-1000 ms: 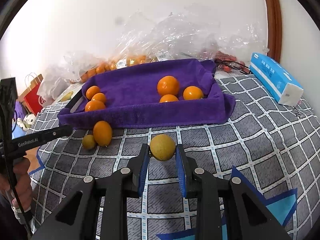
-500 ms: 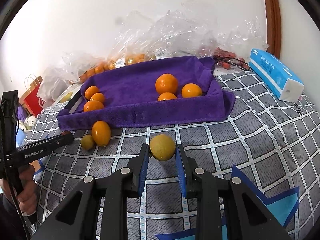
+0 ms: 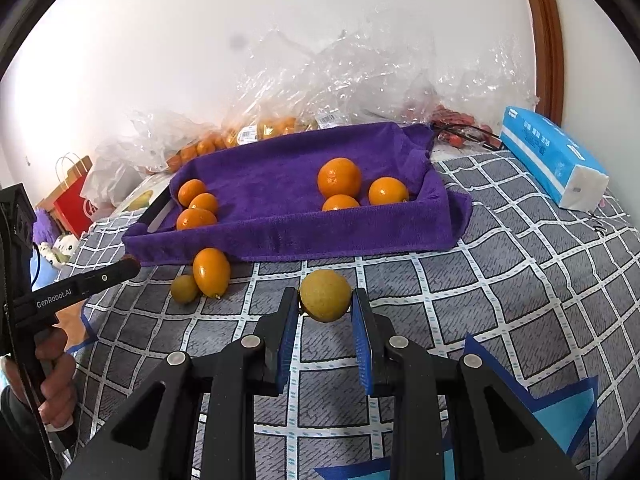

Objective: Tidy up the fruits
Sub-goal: 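Lift the yellow fruit and red fruit with both tools and carry them over the purple towel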

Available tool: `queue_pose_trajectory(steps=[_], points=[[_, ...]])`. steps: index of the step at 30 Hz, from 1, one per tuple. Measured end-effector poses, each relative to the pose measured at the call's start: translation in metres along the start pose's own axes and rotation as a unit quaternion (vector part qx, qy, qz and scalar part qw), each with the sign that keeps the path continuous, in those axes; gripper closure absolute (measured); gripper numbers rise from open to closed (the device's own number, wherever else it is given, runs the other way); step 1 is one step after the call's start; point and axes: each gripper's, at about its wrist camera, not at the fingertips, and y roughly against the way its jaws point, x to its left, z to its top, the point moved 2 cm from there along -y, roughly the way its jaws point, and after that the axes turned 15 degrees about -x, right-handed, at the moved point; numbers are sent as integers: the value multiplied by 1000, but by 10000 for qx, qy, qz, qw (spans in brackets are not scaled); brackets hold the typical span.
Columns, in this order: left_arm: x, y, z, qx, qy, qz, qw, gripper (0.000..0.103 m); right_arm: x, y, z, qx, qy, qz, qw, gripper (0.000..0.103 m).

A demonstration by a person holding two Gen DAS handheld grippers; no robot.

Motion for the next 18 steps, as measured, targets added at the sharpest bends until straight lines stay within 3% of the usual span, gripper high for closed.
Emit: queue_pose_trajectory(steps=[18], points=[[-17,25,5,-639,-410,-34,9971,79,2,10,4,-232,-9,69,9997,76]])
